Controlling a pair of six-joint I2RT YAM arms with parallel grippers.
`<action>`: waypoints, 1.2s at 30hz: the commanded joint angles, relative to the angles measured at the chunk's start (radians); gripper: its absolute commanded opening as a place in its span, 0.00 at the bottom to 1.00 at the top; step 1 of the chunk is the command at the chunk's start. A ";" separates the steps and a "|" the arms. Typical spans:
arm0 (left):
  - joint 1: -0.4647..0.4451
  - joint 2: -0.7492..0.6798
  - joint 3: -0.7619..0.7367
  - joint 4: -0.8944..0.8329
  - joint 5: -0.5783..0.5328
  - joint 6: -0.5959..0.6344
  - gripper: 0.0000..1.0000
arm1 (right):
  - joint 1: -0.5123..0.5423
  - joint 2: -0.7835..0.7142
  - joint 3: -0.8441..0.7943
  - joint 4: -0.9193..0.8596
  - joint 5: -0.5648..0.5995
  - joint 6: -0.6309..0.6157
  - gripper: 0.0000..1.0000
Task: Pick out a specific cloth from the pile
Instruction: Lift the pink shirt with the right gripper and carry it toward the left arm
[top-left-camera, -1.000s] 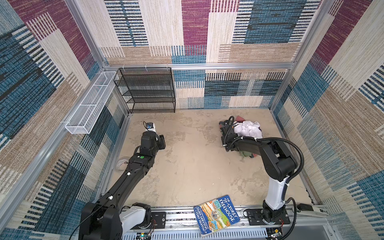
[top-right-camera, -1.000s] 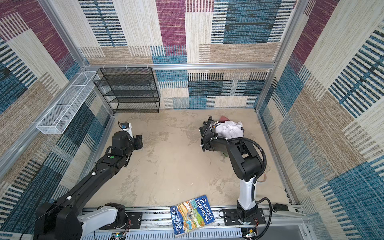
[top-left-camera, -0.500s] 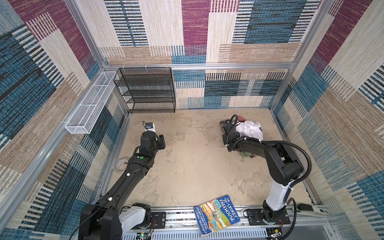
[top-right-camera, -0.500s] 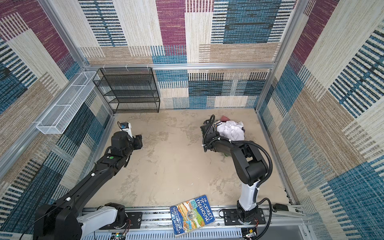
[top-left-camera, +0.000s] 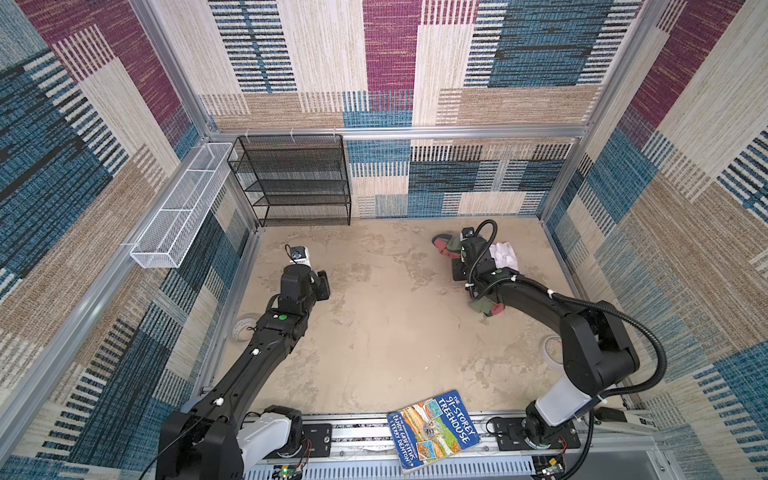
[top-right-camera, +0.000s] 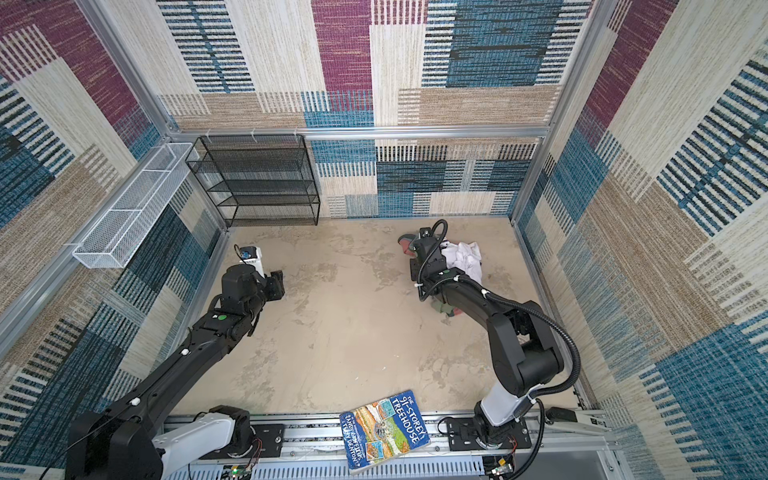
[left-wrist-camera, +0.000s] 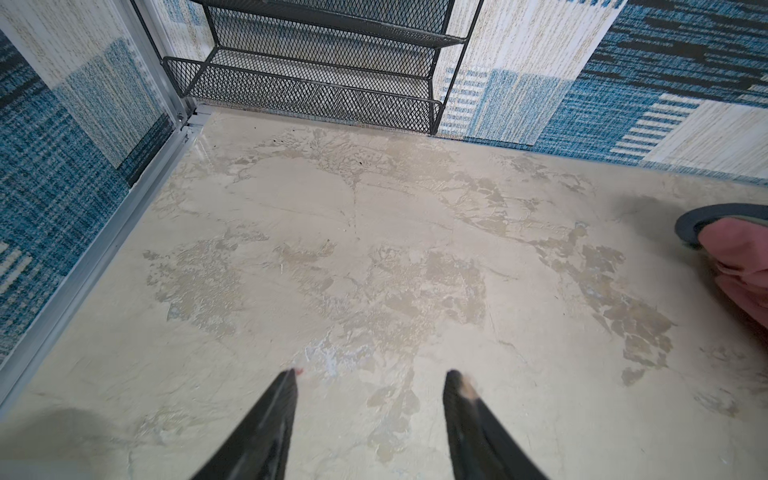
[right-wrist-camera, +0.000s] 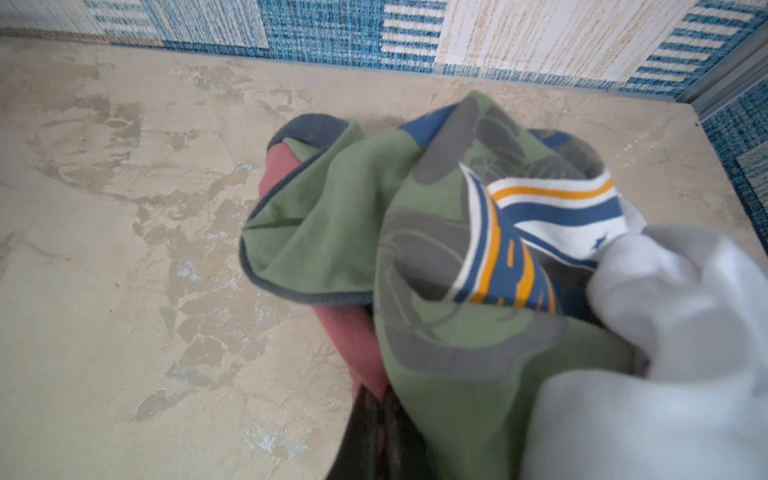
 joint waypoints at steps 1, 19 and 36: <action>0.001 -0.011 -0.006 -0.007 -0.017 0.015 0.59 | -0.034 -0.056 0.002 0.024 -0.098 0.028 0.00; 0.000 -0.016 0.000 -0.006 -0.014 0.012 0.60 | -0.166 -0.232 0.031 -0.019 -0.315 0.064 0.00; 0.000 -0.021 0.012 -0.013 -0.009 0.005 0.60 | -0.193 -0.253 0.148 -0.036 -0.401 0.076 0.00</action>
